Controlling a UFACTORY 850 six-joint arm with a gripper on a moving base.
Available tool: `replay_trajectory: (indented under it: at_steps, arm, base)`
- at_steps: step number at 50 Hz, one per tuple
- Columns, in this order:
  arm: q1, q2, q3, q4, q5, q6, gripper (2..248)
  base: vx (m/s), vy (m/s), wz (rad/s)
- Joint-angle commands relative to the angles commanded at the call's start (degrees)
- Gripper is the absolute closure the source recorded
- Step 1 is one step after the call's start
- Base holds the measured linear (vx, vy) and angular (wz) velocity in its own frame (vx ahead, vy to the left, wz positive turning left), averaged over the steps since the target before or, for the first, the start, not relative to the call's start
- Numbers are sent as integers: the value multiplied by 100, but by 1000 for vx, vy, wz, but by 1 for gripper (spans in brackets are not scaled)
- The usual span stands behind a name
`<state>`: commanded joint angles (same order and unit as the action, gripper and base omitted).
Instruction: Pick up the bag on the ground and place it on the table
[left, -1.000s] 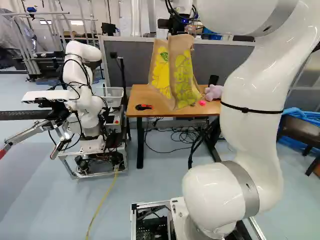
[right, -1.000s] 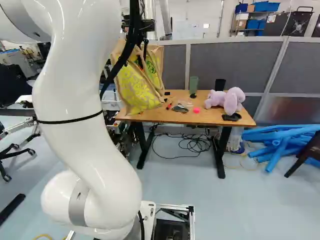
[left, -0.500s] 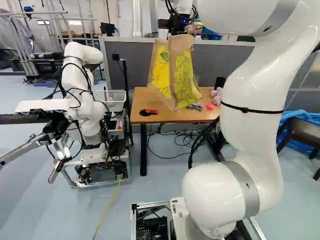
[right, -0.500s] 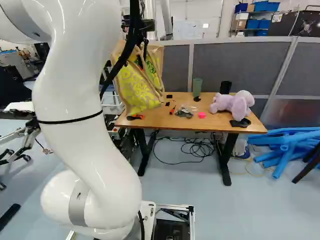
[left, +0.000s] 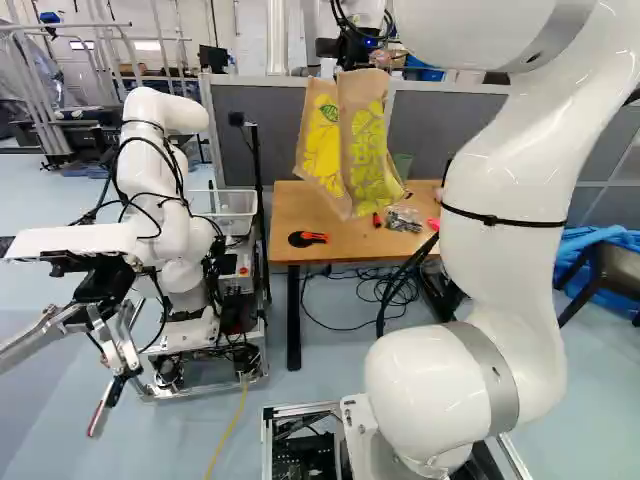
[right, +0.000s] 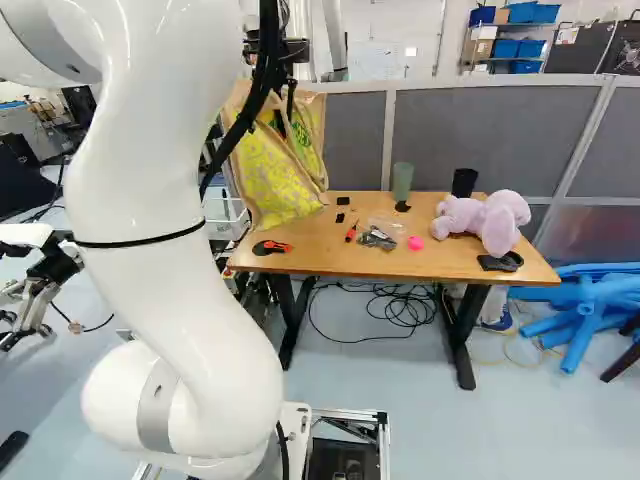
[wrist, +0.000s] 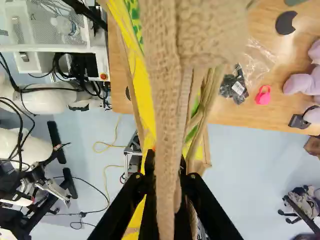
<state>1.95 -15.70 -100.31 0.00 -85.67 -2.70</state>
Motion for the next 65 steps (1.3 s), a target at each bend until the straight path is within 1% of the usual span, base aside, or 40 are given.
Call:
replay_trajectory:
  at_steps: [24,65]
  arm:
    - [0,0,0,0,0,0,224]
    - [0,0,0,0,0,0,224]
  base:
    - [164,47,-18]
    - [4,0,-1]
